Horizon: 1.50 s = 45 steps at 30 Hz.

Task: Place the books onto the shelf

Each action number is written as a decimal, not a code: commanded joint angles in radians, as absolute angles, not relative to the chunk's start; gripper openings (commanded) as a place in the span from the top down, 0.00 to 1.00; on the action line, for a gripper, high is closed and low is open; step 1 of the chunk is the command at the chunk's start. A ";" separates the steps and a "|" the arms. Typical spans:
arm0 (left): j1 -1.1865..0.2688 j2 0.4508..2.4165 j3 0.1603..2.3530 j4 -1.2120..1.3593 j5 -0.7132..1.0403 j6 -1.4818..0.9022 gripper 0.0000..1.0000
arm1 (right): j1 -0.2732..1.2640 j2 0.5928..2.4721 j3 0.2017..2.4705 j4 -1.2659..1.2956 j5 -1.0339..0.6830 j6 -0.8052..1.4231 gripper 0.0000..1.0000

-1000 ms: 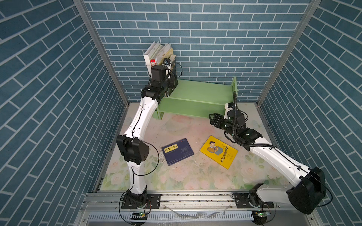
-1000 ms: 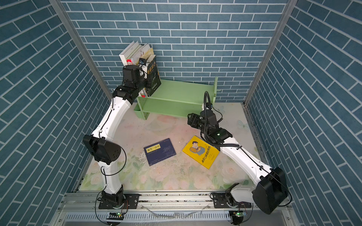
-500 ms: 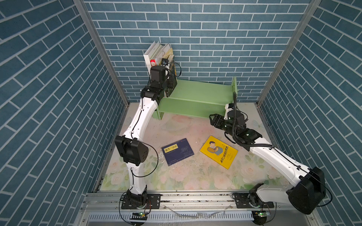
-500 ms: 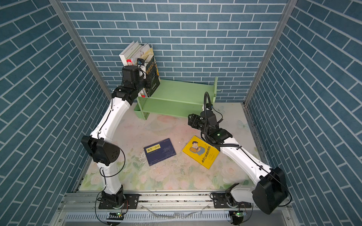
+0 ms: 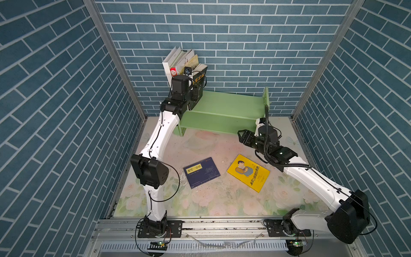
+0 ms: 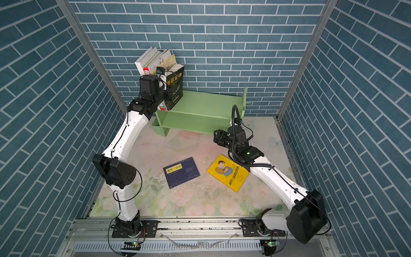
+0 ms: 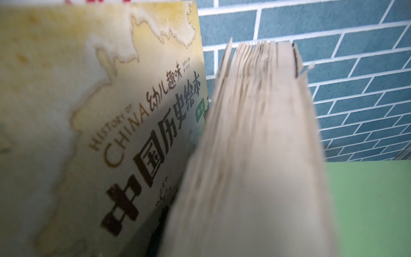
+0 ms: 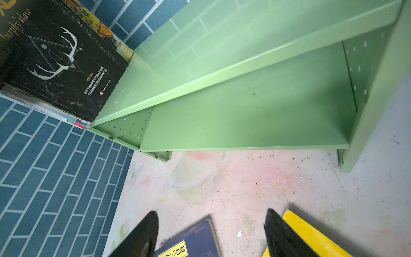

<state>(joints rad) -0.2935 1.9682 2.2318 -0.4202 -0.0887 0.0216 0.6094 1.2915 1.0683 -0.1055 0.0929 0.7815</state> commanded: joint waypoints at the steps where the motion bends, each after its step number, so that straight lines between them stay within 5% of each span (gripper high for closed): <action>1: -0.284 1.930 2.218 -0.395 -0.127 0.027 0.60 | 0.605 1.290 1.063 -0.104 0.086 0.805 0.24; 11: -0.284 1.927 2.223 -0.391 -0.158 -0.027 0.75 | 0.602 1.295 1.061 -0.101 0.083 0.808 0.24; 45: -0.263 1.926 2.161 -0.297 -0.141 -0.136 0.82 | 0.588 1.289 1.043 -0.100 0.074 0.812 0.24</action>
